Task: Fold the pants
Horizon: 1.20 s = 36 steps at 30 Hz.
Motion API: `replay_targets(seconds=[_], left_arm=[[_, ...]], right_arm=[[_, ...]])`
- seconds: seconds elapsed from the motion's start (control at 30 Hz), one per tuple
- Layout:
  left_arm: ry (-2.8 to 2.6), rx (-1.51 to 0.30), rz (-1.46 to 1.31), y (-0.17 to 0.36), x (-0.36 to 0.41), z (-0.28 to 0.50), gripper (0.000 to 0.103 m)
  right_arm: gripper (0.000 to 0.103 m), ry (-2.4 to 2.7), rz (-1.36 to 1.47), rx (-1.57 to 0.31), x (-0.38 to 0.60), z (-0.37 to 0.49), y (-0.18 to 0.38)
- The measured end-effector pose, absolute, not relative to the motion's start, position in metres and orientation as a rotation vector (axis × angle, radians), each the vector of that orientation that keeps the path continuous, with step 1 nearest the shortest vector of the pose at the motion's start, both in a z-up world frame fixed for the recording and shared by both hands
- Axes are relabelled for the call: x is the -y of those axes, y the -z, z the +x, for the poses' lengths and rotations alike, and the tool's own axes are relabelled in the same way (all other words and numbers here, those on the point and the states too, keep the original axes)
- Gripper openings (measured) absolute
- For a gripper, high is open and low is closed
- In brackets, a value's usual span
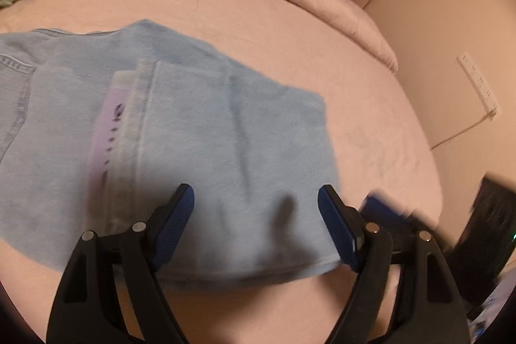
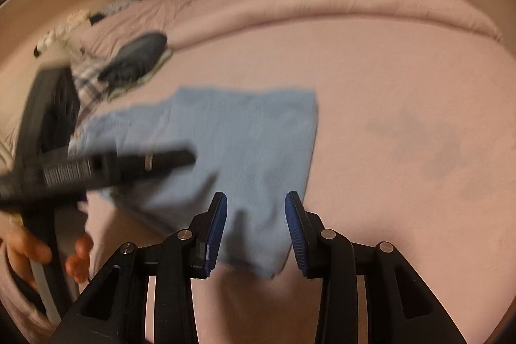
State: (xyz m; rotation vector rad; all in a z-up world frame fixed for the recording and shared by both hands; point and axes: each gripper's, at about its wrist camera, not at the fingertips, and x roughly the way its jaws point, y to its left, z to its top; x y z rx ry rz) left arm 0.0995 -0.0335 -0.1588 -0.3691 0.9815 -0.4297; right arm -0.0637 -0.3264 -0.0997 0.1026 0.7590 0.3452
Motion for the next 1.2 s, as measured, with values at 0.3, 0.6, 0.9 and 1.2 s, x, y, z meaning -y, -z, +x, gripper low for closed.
replay_targets(seconds=[0.3,0.6,0.9,1.2], left_arm=[[0.463,-0.965,-0.404,0.168,0.018,0.09,0.079],[0.494,-0.898,-0.467,0.161,-0.013,0.068,0.079],[0.417,-0.841,-0.52,0.15,-0.074,0.043,0.079],[0.294,-0.823,-0.719,0.158,-0.15,0.01,0.079]], right_arm=[[0.04,-0.331,-0.037,-0.821,0.288,-0.052,0.134],[0.04,-0.312,0.115,-0.827,0.314,-0.034,0.111],[0.04,-0.265,0.106,-0.799,0.3,0.04,0.102],[0.045,-0.191,-0.094,-0.902,0.271,0.046,0.111]])
